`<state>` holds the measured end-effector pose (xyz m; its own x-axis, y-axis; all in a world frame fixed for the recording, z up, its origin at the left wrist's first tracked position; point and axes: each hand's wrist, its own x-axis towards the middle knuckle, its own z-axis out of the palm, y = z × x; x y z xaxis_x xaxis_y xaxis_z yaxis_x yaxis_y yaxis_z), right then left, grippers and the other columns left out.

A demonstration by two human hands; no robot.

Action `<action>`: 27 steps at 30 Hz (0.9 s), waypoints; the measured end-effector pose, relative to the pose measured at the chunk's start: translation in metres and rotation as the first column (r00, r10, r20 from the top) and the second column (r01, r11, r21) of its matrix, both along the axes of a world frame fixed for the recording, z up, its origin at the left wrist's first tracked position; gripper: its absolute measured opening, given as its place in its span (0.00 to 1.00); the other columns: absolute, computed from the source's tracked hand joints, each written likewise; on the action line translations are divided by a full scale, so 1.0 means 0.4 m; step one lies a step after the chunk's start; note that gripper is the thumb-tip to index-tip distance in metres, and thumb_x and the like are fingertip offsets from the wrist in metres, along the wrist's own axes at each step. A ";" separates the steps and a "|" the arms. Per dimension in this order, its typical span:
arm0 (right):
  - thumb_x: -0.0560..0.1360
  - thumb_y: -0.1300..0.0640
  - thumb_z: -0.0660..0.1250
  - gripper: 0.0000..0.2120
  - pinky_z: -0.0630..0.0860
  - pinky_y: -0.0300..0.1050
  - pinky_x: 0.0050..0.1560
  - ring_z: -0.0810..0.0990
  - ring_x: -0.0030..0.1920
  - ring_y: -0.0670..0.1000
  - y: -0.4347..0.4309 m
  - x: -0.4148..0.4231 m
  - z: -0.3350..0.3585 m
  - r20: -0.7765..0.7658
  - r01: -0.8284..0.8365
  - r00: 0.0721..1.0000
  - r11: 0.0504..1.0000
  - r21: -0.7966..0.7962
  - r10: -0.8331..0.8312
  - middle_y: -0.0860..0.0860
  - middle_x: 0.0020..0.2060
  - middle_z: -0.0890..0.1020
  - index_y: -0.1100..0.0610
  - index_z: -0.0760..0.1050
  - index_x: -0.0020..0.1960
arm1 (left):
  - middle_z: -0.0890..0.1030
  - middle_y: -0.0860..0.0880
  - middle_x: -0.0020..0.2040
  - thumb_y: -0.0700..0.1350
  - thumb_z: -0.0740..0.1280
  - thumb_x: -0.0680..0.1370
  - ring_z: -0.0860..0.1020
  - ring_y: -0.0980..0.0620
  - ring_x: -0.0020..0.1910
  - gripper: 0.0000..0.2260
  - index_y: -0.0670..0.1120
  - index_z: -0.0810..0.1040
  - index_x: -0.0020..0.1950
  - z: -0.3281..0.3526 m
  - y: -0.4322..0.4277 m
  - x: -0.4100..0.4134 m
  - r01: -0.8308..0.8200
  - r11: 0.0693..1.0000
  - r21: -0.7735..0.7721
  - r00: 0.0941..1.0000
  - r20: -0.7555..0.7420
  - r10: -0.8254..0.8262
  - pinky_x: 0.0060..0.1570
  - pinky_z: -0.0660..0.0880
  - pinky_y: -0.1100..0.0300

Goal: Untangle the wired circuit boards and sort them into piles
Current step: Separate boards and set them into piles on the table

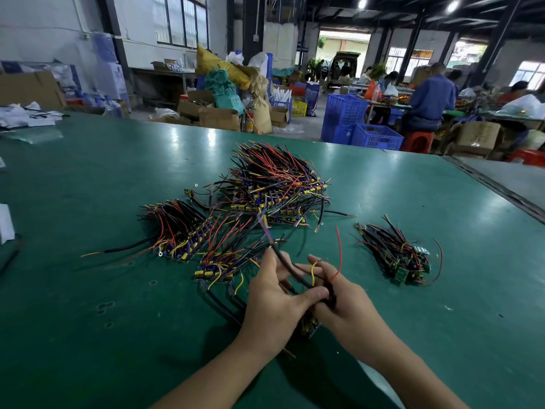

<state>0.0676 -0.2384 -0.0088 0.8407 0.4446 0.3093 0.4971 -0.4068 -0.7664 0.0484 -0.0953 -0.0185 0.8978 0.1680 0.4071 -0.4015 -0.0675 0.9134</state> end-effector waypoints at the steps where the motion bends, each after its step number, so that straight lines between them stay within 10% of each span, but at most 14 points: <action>1: 0.73 0.66 0.64 0.27 0.70 0.26 0.49 0.77 0.46 0.34 0.006 -0.003 0.004 0.031 -0.003 1.000 1.000 -0.010 0.004 0.36 0.50 0.81 0.43 0.70 0.68 | 0.85 0.50 0.45 0.40 0.78 0.64 0.83 0.54 0.49 0.24 0.57 0.66 0.44 -0.001 0.000 0.002 0.008 0.999 -0.035 1.000 0.018 -0.008 0.52 0.76 0.62; 8: 0.70 0.65 0.58 0.27 0.72 0.30 0.51 0.77 0.52 0.32 0.012 -0.004 0.020 0.131 -0.167 0.975 0.982 -0.088 0.177 0.29 0.52 0.80 0.40 0.74 0.61 | 0.82 0.46 0.34 0.35 0.79 0.58 0.82 0.50 0.38 0.38 0.52 0.68 0.63 0.003 -0.009 0.008 0.082 0.981 -0.173 0.995 0.075 -0.070 0.46 0.76 0.64; 11: 0.73 0.60 0.57 0.10 0.74 0.38 0.41 0.75 0.38 0.39 0.004 0.001 0.003 0.112 -0.150 0.980 0.978 -0.143 0.166 0.37 0.38 0.79 0.47 0.73 0.45 | 0.81 0.46 0.31 0.37 0.80 0.57 0.82 0.51 0.34 0.35 0.52 0.72 0.60 0.005 -0.003 0.014 0.144 0.973 -0.180 0.989 0.045 -0.138 0.43 0.76 0.61; 16: 0.75 0.46 0.52 0.14 0.62 0.35 0.34 0.69 0.32 0.41 0.000 -0.005 0.009 0.132 -0.088 0.985 0.977 -0.196 0.115 0.36 0.31 0.73 0.39 0.65 0.31 | 0.83 0.45 0.35 0.45 0.80 0.62 0.81 0.51 0.36 0.27 0.49 0.73 0.57 0.006 0.008 0.015 0.204 0.965 -0.165 0.979 0.023 -0.203 0.41 0.76 0.62; 22: 0.70 0.54 0.57 0.14 0.69 0.46 0.39 0.70 0.33 0.43 -0.005 -0.004 0.034 0.097 -0.044 0.993 0.967 -0.252 0.070 0.48 0.31 0.75 0.43 0.66 0.27 | 0.81 0.48 0.33 0.39 0.79 0.61 0.78 0.52 0.30 0.27 0.44 0.70 0.55 0.012 0.010 0.014 0.262 0.882 -0.393 0.951 -0.051 -0.305 0.34 0.76 0.60; 27: 0.67 0.60 0.57 0.11 0.67 0.40 0.36 0.69 0.31 0.45 -0.012 -0.009 0.033 -0.131 -0.077 0.988 0.997 0.017 0.078 0.49 0.26 0.72 0.53 0.71 0.26 | 0.82 0.48 0.47 0.52 0.84 0.56 0.79 0.52 0.46 0.43 0.45 0.68 0.66 0.019 0.034 0.018 0.389 0.833 -0.394 0.897 -0.045 -0.440 0.48 0.75 0.61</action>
<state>0.0641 -0.2430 0.0042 0.8375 0.5069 0.2042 0.4216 -0.3616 -0.8315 0.0556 -0.0815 -0.0111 0.9562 -0.1185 0.2676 -0.1942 0.4271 0.8831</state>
